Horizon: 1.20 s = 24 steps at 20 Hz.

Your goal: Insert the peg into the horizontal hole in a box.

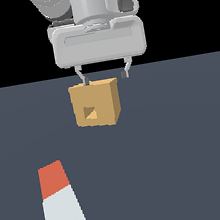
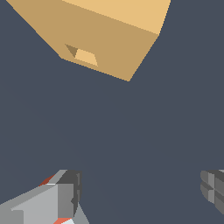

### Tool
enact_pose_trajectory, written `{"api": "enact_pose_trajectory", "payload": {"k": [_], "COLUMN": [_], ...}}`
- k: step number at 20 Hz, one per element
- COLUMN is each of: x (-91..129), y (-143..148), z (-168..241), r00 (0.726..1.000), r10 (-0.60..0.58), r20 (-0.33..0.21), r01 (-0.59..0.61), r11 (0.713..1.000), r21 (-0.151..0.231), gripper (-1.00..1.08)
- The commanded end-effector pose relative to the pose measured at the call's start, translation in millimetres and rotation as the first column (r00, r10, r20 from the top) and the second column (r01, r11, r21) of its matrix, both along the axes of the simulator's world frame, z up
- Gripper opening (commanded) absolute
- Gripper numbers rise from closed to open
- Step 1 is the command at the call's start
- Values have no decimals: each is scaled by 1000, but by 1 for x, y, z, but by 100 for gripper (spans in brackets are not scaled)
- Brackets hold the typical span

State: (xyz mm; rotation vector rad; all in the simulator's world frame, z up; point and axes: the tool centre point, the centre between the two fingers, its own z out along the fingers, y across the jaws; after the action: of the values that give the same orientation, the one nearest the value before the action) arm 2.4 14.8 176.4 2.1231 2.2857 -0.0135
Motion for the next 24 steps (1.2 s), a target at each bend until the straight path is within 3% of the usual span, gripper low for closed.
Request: {"api": "enact_pose_trajectory", "payload": {"k": [1, 12, 24], "x": [0, -13, -45], "y": [0, -19, -82], "z": [0, -11, -43], "r00": [1000, 999, 982], "r10": [0, 46, 187], "r20": [0, -1, -5], "r01": [0, -46, -187], "r11": [1000, 999, 982], "r21": [0, 2, 8], "gripper": [100, 100, 100]}}
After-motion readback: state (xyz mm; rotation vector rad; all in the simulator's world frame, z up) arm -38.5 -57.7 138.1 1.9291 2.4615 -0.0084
